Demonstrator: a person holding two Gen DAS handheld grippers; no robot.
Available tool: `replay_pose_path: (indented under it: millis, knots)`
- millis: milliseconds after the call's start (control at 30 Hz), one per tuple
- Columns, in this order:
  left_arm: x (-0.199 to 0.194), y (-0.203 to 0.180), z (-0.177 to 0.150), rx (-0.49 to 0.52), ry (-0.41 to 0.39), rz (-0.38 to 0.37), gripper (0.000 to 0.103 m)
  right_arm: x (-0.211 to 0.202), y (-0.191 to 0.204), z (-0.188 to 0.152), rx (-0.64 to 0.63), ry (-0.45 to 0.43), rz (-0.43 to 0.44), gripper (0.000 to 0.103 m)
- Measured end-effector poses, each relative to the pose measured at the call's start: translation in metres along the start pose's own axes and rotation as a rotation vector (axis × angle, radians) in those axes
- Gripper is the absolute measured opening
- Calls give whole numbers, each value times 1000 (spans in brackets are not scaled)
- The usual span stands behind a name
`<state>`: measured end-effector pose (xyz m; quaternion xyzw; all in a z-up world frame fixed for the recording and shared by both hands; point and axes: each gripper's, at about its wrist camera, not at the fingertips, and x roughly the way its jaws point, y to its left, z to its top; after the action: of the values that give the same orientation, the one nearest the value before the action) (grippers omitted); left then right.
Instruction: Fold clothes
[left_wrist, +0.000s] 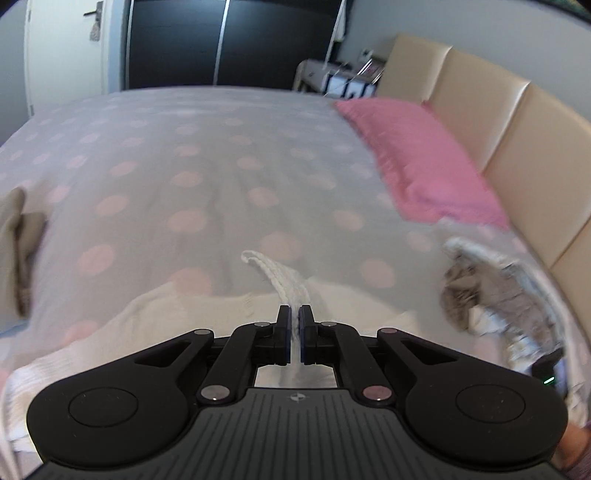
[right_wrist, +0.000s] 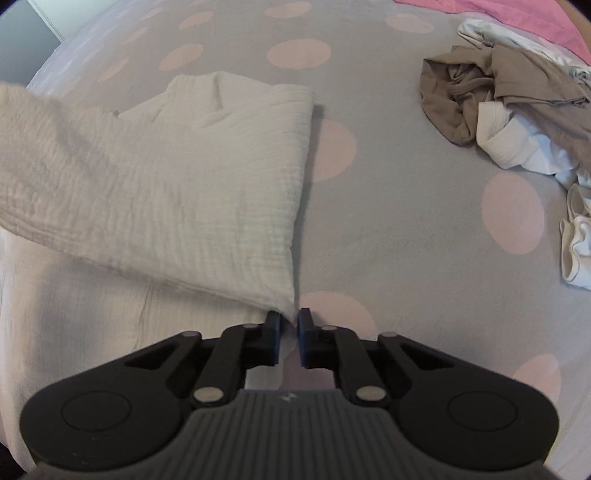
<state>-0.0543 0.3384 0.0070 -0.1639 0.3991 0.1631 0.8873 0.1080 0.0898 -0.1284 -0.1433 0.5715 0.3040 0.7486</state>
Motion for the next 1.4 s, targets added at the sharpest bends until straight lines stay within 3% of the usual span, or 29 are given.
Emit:
replay_pose_path:
  millis: [100, 267, 433, 500, 600, 733, 900, 1100, 1233, 1400]
  knots:
    - [35, 31, -24, -33, 125, 90, 2, 2, 4, -1, -22, 8, -27, 10]
    - [81, 57, -64, -78, 233, 131, 2, 3, 7, 0, -38, 17, -51, 10]
    - [98, 68, -80, -105, 273, 144, 4, 2, 7, 0, -41, 26, -54, 12]
    - [99, 72, -83, -111, 276, 143, 13, 2, 7, -1, -42, 24, -54, 13]
    - [89, 75, -85, -111, 264, 118, 29, 1, 6, -2, -42, 29, -56, 18]
    - [69, 82, -90, -102, 236, 103, 30, -6, 2, -3, -27, 59, -54, 31]
    - [32, 107, -96, -59, 201, 184, 31, -20, -2, -4, -1, 57, -70, 32]
    - [-16, 160, -91, -85, 172, 315, 31, -36, 6, -3, 28, 31, -94, 34]
    - [-47, 204, -90, -148, 135, 398, 31, -45, 22, -8, 37, 13, -75, 38]
    - [-73, 248, -103, -229, 117, 441, 32, -49, 51, -23, 40, 6, -22, 42]
